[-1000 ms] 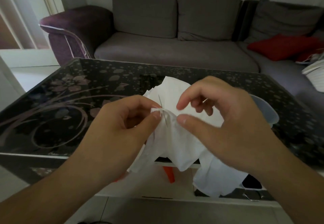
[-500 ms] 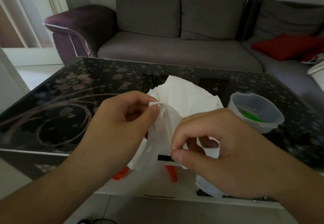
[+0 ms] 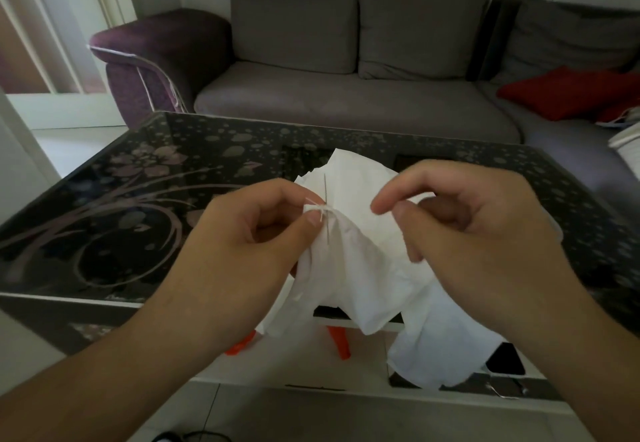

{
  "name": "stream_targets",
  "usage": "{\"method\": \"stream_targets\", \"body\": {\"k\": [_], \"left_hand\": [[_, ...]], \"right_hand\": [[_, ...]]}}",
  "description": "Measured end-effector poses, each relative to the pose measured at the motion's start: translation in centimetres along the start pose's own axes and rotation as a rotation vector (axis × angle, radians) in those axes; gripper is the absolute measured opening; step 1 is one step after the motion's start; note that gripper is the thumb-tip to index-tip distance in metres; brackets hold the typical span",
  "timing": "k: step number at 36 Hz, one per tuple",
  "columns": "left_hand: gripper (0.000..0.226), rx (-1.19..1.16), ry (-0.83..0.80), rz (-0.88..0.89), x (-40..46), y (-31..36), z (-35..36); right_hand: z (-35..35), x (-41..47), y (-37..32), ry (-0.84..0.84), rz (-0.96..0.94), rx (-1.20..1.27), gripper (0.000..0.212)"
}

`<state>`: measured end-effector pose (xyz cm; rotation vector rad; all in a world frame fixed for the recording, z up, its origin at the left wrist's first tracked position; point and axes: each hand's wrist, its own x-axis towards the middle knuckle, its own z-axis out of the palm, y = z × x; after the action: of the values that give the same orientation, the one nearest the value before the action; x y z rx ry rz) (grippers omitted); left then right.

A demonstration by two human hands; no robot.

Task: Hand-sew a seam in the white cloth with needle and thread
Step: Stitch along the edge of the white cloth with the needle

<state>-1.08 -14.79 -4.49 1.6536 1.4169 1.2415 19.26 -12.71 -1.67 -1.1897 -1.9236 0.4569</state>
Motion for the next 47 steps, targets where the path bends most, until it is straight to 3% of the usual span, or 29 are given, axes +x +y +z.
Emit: {"method": "stream_targets", "body": {"k": [3,6,13,21,24,28,31,41,47], "left_hand": [[0.014,-0.001,-0.012,0.007,-0.2,0.0,-0.1],[0.014,-0.023,-0.034,0.01,-0.3,0.3,0.0],[0.015,-0.023,-0.13,0.037,-0.3,0.6,0.2],[0.016,-0.03,-0.158,-0.008,-0.1,0.7,0.5],[0.017,-0.035,-0.177,-0.031,-0.1,0.7,0.5],[0.016,-0.008,-0.174,-0.044,-0.2,0.6,0.6],[0.016,-0.032,-0.18,-0.053,-0.3,0.5,0.5],[0.014,-0.052,-0.181,-0.063,-0.3,0.4,0.4],[0.014,-0.103,-0.185,-0.079,-0.3,0.6,0.3]], "right_hand": [[0.8,0.6,-0.1,0.036,0.061,-0.01,0.023],[1.1,1.1,-0.1,-0.042,0.161,0.055,0.014],[2.2,1.2,-0.5,-0.257,0.334,0.489,0.011],[1.8,1.4,0.4,-0.152,0.343,0.599,0.009],[1.4,1.5,0.5,-0.143,0.337,0.602,0.02],[1.2,1.4,0.6,-0.098,0.335,0.649,0.008],[1.2,1.2,0.5,-0.072,0.341,0.683,0.019],[0.8,1.1,0.0,0.079,0.346,0.701,0.011],[0.7,1.0,-0.3,0.061,0.32,0.589,0.01]]}}
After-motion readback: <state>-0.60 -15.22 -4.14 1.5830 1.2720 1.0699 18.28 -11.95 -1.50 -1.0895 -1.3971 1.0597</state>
